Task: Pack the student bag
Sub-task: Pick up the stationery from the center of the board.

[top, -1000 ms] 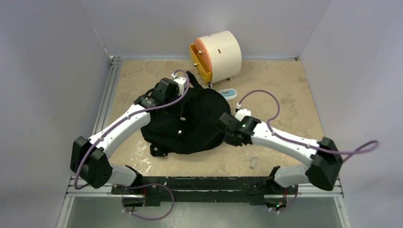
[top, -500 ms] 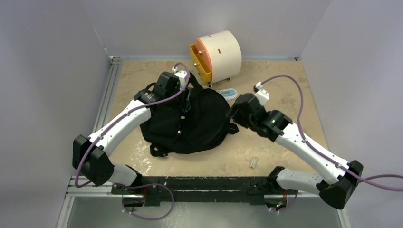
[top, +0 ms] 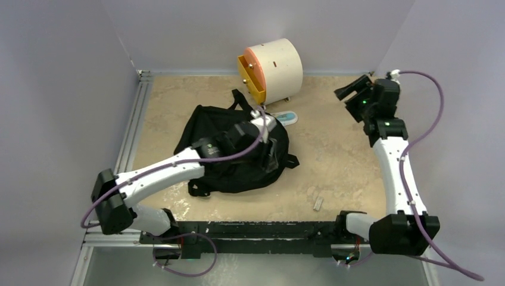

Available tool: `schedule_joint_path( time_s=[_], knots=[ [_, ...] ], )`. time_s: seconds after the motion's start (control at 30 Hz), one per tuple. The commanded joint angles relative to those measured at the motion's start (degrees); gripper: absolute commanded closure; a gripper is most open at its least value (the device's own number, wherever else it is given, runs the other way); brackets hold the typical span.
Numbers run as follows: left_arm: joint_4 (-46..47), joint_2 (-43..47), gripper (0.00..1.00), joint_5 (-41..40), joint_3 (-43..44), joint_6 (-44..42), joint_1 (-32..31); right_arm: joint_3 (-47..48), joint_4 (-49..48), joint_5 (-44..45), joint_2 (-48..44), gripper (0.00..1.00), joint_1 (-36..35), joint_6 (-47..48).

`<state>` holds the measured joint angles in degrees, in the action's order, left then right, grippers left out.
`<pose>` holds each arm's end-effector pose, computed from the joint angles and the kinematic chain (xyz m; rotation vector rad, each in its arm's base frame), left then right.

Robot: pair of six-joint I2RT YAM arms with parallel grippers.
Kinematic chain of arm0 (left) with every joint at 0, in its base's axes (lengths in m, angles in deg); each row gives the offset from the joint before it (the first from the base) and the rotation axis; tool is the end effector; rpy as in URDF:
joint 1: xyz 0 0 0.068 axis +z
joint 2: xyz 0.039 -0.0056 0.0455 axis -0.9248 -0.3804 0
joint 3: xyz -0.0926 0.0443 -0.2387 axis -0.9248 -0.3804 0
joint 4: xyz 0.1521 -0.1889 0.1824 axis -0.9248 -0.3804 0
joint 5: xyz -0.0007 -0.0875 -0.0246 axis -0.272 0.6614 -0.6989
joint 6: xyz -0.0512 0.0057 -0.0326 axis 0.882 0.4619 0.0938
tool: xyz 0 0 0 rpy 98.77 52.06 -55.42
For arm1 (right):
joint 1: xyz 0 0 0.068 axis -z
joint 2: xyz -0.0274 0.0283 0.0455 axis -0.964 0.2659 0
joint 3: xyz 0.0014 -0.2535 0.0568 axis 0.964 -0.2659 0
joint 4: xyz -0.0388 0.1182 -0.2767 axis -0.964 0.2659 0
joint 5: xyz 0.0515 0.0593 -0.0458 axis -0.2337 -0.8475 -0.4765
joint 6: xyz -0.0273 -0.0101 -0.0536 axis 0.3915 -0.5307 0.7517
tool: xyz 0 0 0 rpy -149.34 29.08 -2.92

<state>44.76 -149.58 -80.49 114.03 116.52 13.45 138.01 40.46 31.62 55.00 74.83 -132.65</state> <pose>0.2072 -0.2898 0.3001 0.4427 2.3109 -0.8516 0.3270 -0.0016 0.3762 0.7718 1.7785 0.5362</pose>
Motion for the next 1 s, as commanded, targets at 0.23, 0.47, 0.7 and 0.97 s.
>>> schedule_joint_path(
  time_s=[0.23,0.47,0.7,0.97],
  knots=[
    [15.9,-17.0,0.45,-4.7,4.1,3.0,-17.8,-5.0,-4.5,-18.3,-6.0,0.24,15.0,0.7],
    [11.5,-33.1,0.4,-12.1,14.7,1.2,-23.5,-6.1,-4.0,-16.6,-11.6,0.24,15.1,0.0],
    [10.9,-40.6,0.38,-10.5,21.4,0.4,-24.5,-5.9,-1.8,-14.9,-14.0,0.24,15.1,1.4],
    [2.9,-48.8,0.38,-12.9,31.5,1.0,-25.2,-8.6,-3.0,-16.6,-14.9,0.24,15.1,0.8]
  ],
)
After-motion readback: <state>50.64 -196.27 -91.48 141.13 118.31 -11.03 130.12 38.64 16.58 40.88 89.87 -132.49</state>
